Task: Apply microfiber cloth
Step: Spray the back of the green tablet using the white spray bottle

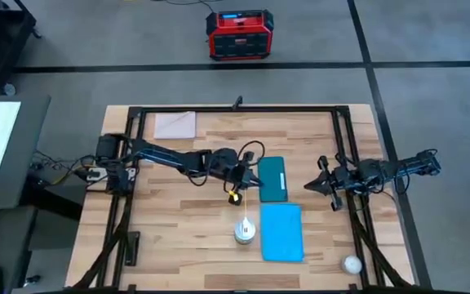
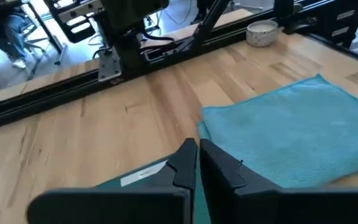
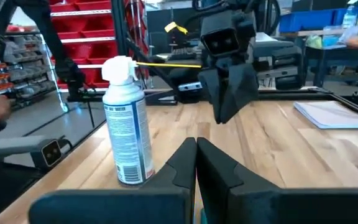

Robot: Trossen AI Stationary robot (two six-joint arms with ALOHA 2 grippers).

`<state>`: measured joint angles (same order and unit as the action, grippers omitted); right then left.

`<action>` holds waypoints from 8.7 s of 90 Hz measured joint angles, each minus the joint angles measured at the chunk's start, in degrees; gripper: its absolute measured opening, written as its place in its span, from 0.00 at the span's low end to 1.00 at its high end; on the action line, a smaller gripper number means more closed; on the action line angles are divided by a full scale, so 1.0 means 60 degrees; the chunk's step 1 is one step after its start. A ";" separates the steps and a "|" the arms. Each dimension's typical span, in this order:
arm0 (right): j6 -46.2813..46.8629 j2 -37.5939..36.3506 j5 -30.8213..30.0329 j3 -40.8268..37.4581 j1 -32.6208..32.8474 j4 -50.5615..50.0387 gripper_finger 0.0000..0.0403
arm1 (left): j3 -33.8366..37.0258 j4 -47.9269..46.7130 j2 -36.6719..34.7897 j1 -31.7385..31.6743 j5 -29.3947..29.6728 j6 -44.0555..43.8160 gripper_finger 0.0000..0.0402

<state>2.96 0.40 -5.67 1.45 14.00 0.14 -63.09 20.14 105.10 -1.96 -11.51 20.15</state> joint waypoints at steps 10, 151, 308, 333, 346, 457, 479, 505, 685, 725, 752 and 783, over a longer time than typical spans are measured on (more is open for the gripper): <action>0.0000 0.0001 -0.0116 0.0007 -0.0025 -0.0023 0.00 | 0.0004 -0.0034 0.0000 -0.0083 0.0045 0.0036 0.00; 0.0215 0.0564 -0.0117 0.0025 -0.0608 -0.0316 0.00 | -0.4095 -0.3296 0.3617 -0.0479 0.0919 0.1190 0.00; 0.0280 0.0619 -0.0042 0.0015 -0.0596 -0.0347 0.00 | -0.3359 -0.5428 0.3544 -0.0326 0.2088 0.0249 0.00; 0.0256 0.0619 0.0231 0.0173 -0.0436 -0.0822 0.00 | -0.3355 -0.5435 0.3541 -0.0290 0.2222 0.0268 0.00; 0.0203 0.0619 0.0212 0.0339 -0.0291 -0.1152 0.00 | -0.3348 -0.5435 0.3497 -0.0268 0.2226 0.0271 0.00; 0.0202 0.0844 -0.2663 0.0423 -0.0168 -0.1207 0.09 | -0.0288 -0.4478 -0.0251 -0.0367 0.0995 -0.1436 0.00; 0.0492 0.2246 -0.3624 0.0426 -0.0344 -0.1132 0.23 | -0.0299 -0.4750 -0.0713 -0.0679 0.1002 -0.1929 0.00; 0.0226 0.3570 -0.3774 0.0408 -0.0809 -0.0053 0.20 | -0.0302 -0.5937 -0.1945 -0.1219 0.0815 -0.2483 0.00; 0.0514 0.6461 -0.3526 0.0426 -0.0750 0.1578 0.00 | 0.7053 0.1771 -0.5625 -0.1514 -0.0404 -0.8000 0.00; 0.0276 0.7446 -0.3282 0.1148 -0.0747 0.1493 0.00 | 0.7053 0.1689 -0.5628 -0.1514 -0.0016 -0.8019 0.00; 0.0187 0.8771 -0.3282 0.1746 -0.0747 0.1504 0.00 | 0.7045 0.1457 -0.5625 -0.1514 0.0296 -0.8509 0.00; 0.0149 0.9400 -0.3278 0.2102 -0.0747 0.1486 0.00 | 0.7045 0.1461 -0.5625 -0.1514 0.0824 -0.8081 0.00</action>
<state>3.86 56.80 -25.34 14.07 9.52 9.06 -20.82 28.91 71.35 -11.05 -6.56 -28.33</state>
